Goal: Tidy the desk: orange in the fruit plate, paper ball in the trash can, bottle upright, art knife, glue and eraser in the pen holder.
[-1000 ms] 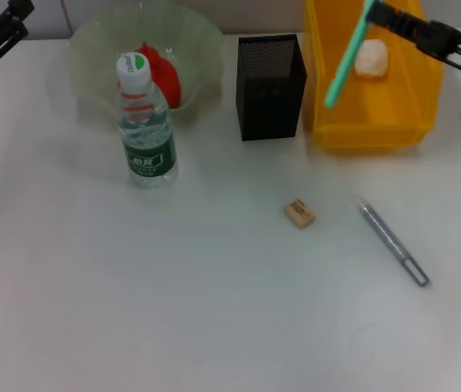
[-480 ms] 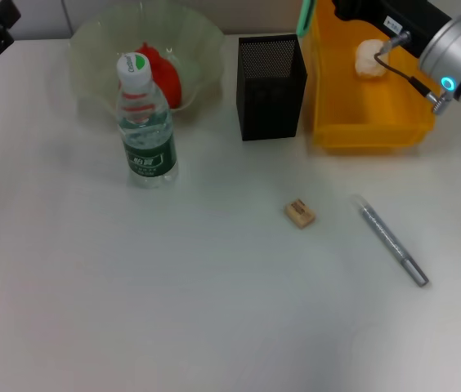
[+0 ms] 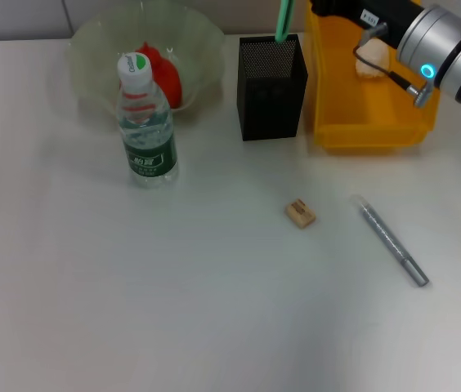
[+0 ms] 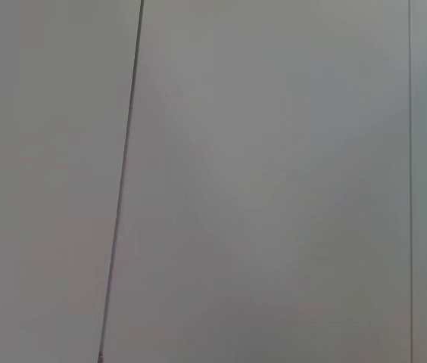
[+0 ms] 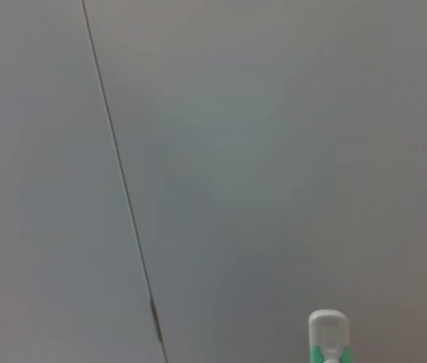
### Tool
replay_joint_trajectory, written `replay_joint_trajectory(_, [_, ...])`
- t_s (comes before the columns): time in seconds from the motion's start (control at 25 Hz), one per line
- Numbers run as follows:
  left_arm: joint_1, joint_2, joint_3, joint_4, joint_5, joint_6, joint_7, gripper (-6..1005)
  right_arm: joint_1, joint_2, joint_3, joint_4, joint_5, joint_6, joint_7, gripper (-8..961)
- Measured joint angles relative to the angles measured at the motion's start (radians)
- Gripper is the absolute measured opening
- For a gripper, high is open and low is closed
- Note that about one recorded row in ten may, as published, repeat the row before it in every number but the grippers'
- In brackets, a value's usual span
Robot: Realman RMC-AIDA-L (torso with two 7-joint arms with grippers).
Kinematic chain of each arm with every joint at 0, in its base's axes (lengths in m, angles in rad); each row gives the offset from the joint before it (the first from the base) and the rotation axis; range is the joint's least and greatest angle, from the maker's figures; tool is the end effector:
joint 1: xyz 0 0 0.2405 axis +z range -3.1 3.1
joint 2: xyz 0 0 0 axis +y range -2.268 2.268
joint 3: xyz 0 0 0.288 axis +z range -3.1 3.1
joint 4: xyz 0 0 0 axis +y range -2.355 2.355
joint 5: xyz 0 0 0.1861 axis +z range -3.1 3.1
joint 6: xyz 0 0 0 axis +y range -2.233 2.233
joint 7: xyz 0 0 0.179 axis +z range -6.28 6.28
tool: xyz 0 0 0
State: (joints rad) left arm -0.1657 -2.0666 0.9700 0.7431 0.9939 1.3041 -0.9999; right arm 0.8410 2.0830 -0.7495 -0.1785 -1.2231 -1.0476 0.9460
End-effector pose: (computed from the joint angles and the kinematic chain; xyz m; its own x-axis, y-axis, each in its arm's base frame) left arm -0.3034 0.3237 0.0600 0.6005 -0.1078 0.7923 0.6570 -0.4982 -0.5658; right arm 0.1804 0.4649 -0.0511 0.5812 -0.1235 -0.8043 -0.6628 -0.6454 -0.3798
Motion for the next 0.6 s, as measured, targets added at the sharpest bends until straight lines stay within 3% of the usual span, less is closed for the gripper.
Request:
replay_joint_trajectory(0.2, [0.002, 0.000, -0.007, -0.002, 0.000, 0.011, 0.002, 784, 0.003, -0.001, -0.023, -0.005, 0.000, 0.013, 0.039, 183])
replay_joint_trajectory(0.44, [-0.004, 0.003, -0.007, -0.001, 0.005, 0.015, 0.002, 784, 0.025, 0.000, -0.124, -0.010, 0.000, 0.028, 0.116, 192])
replay_joint_trajectory(0.6, [-0.004, 0.003, -0.007, 0.001, 0.006, 0.016, 0.003, 784, 0.020, 0.002, -0.126, -0.012, 0.008, 0.041, 0.123, 199])
